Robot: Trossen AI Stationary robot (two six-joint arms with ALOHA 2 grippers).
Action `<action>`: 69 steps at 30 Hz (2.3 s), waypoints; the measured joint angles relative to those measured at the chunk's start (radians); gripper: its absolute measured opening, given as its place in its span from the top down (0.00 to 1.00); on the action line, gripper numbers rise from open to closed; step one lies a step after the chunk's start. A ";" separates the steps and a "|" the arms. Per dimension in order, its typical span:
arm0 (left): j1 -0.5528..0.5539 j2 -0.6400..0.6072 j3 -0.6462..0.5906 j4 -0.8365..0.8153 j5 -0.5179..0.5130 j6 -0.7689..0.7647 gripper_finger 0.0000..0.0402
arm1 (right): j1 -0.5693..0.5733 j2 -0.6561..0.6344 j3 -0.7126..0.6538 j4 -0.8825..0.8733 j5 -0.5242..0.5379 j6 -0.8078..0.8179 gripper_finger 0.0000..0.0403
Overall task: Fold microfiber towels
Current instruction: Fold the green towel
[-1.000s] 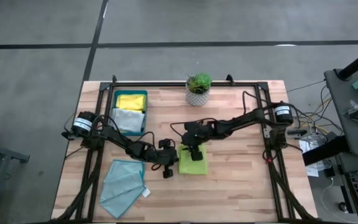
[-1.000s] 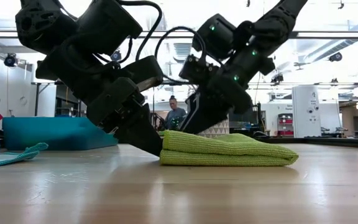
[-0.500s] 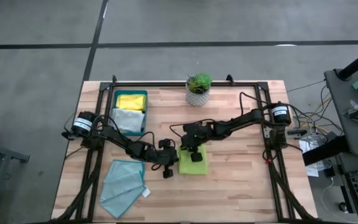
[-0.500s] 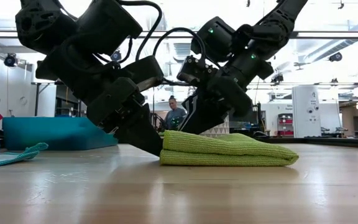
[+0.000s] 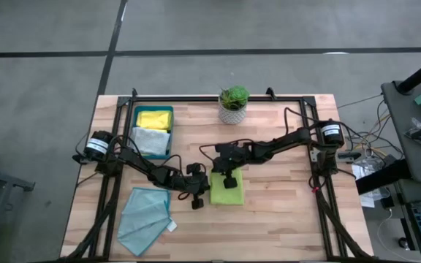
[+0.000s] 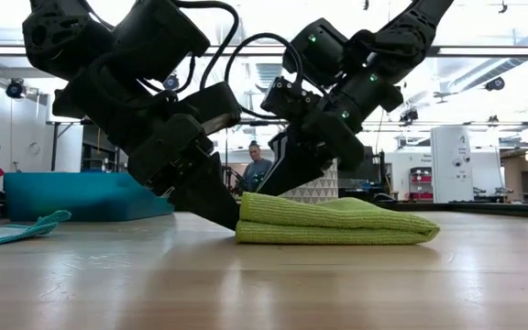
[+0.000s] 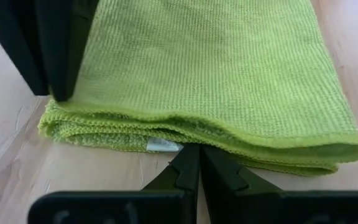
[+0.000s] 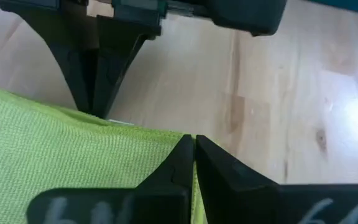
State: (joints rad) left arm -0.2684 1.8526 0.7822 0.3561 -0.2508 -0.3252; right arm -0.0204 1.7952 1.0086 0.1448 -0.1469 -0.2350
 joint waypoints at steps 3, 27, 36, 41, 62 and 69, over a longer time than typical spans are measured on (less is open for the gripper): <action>0.000 0.000 0.000 0.000 0.000 0.000 0.99 | 0.000 -0.002 0.010 -0.002 0.024 -0.001 0.98; 0.000 0.000 0.000 0.000 0.000 0.000 0.99 | 0.001 0.086 0.034 0.050 0.070 0.078 0.98; 0.001 0.000 0.000 0.000 0.000 -0.004 0.98 | 0.001 0.088 0.035 0.070 0.055 0.112 0.95; 0.000 0.000 0.002 0.000 0.005 -0.005 0.90 | 0.001 0.087 0.035 0.070 0.045 0.131 0.85; -0.002 -0.113 0.002 -0.127 0.070 -0.039 0.74 | 0.010 -0.050 0.029 -0.035 0.045 0.206 0.68; -0.005 -0.138 0.029 -0.121 0.072 -0.029 0.80 | 0.071 -0.165 -0.046 -0.036 0.085 0.226 0.81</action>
State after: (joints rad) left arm -0.2729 1.7148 0.8114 0.2350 -0.1784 -0.3545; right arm 0.0509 1.6301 0.9630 0.1093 -0.0619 -0.0094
